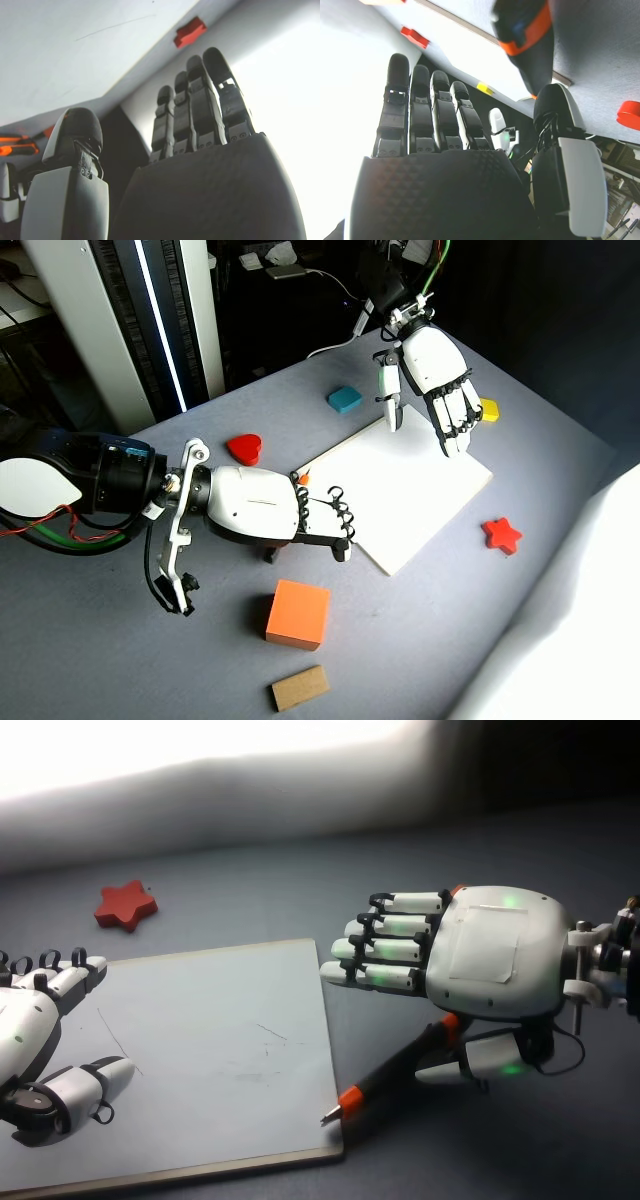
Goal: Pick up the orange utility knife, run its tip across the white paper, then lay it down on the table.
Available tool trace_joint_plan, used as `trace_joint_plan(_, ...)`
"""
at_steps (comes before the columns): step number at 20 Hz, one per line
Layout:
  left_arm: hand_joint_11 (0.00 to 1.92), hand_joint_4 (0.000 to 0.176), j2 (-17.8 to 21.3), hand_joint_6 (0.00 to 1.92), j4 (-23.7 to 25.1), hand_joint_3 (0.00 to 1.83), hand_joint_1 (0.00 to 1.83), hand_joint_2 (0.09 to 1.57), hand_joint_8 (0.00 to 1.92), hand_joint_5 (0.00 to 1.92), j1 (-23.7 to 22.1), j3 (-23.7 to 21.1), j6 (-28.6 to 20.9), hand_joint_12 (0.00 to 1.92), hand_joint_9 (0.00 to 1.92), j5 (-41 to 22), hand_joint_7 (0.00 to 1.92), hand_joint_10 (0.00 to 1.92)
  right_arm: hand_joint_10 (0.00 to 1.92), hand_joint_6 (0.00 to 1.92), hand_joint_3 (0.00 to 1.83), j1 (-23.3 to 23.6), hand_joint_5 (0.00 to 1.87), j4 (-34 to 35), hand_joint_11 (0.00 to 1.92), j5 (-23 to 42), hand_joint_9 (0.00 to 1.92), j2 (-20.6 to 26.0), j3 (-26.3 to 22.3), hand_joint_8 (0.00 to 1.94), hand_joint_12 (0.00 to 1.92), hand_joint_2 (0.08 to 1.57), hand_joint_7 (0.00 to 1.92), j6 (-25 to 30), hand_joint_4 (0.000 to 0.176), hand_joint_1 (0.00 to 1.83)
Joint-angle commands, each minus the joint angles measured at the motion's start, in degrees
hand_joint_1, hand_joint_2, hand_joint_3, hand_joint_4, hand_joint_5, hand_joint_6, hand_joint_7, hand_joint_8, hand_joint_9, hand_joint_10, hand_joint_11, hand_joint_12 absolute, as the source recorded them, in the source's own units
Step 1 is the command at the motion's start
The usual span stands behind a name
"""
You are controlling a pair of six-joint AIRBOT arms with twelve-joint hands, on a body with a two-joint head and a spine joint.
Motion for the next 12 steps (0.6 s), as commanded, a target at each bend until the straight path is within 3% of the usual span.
trace_joint_plan(1,0.00,0.026,0.08,0.00,2.42,0.00,0.36,1.31,0.00,0.15,-0.06,0.23,-0.03,1.11,0.30,-6.02,0.22,0.00,0.20,0.00,0.00,0.53,0.00,1.18,0.00,6.02,0.00,0.70,-0.45,0.00,0.50,1.18,0.01,0.11,0.000,0.21)
trace_joint_plan(2,0.00,0.027,0.08,0.00,2.42,0.00,0.36,1.31,0.00,0.15,-0.07,0.23,-0.03,1.11,0.31,-6.02,0.22,0.01,0.16,0.00,0.00,0.71,0.00,1.18,0.00,6.02,0.00,1.17,-0.86,0.00,0.38,1.19,0.00,0.32,0.000,0.21)
trace_joint_plan(4,0.00,0.028,0.10,0.00,2.45,0.00,0.36,1.31,0.00,0.15,-0.20,0.21,-0.04,1.11,0.30,-6.02,0.22,0.00,0.15,0.00,0.00,1.13,0.00,1.18,0.00,5.98,0.02,3.17,-2.72,0.01,0.30,1.19,0.03,1.22,0.000,0.19)
trace_joint_plan(5,0.00,0.026,0.11,0.00,2.56,0.00,0.36,1.31,0.00,0.15,-0.34,0.23,-0.02,1.11,0.30,-6.02,0.22,0.00,0.26,0.00,0.00,1.24,0.01,1.18,0.00,5.84,0.03,4.14,-3.64,0.02,0.47,1.18,0.10,1.82,0.000,0.21)
trace_joint_plan(6,0.00,0.009,1.91,0.03,5.74,0.00,0.38,1.31,0.03,0.30,-3.21,0.37,-0.85,1.25,0.41,-0.60,0.41,0.04,0.83,0.11,0.00,2.39,0.18,9.19,0.00,-0.13,0.03,13.42,-13.21,0.07,1.33,1.21,0.31,4.85,0.000,0.11)
trace_joint_plan(7,0.00,0.009,2.31,0.03,5.74,0.00,0.38,1.31,0.03,0.30,-3.99,0.07,-0.40,1.25,0.41,-0.19,0.41,0.04,0.83,0.11,0.00,2.77,0.18,11.68,0.00,-2.26,0.03,15.12,-14.93,0.07,1.33,1.21,0.31,5.43,0.000,0.11)
trace_joint_plan(8,0.02,0.000,2.71,0.07,5.69,0.00,0.41,1.30,0.08,0.44,-4.70,-0.24,0.01,1.44,0.56,-0.05,0.58,0.11,1.12,0.55,0.00,3.17,0.15,13.21,0.00,-3.49,0.06,16.62,-16.38,0.32,1.56,1.23,0.36,6.30,0.000,0.11)
trace_joint_plan(9,0.01,0.000,3.76,0.04,4.92,0.00,0.43,1.30,0.09,0.55,-6.49,-1.34,1.91,1.55,0.48,0.44,0.68,0.52,1.34,1.06,0.00,3.77,0.05,14.38,0.00,-4.91,0.06,19.62,-18.89,0.91,1.71,1.24,0.20,8.52,0.000,0.10)
trace_joint_plan(10,0.07,0.000,4.34,0.06,4.41,0.00,0.44,1.31,0.24,0.62,-7.53,-1.91,2.78,1.62,0.44,1.38,0.70,0.87,1.43,1.20,0.00,3.88,0.14,14.98,0.00,-5.28,0.13,21.36,-20.17,1.12,1.82,1.25,0.23,8.80,0.000,0.11)
trace_joint_plan(11,0.18,0.000,4.83,0.26,4.19,0.00,0.45,1.31,0.91,0.64,-8.92,-2.54,3.45,1.73,0.42,3.03,0.56,1.32,1.58,1.33,0.01,4.03,0.24,16.86,0.02,-6.01,0.24,24.22,-22.19,1.33,1.92,1.27,0.29,8.78,0.000,0.12)
trace_joint_plan(12,0.27,0.000,4.87,0.65,4.19,0.00,0.45,1.32,1.15,0.59,-9.77,-3.02,4.00,1.81,0.51,3.57,0.59,1.46,1.64,1.35,0.00,4.26,0.37,18.75,0.20,-7.44,0.41,26.39,-23.78,1.39,1.92,1.27,0.45,8.78,0.000,0.19)
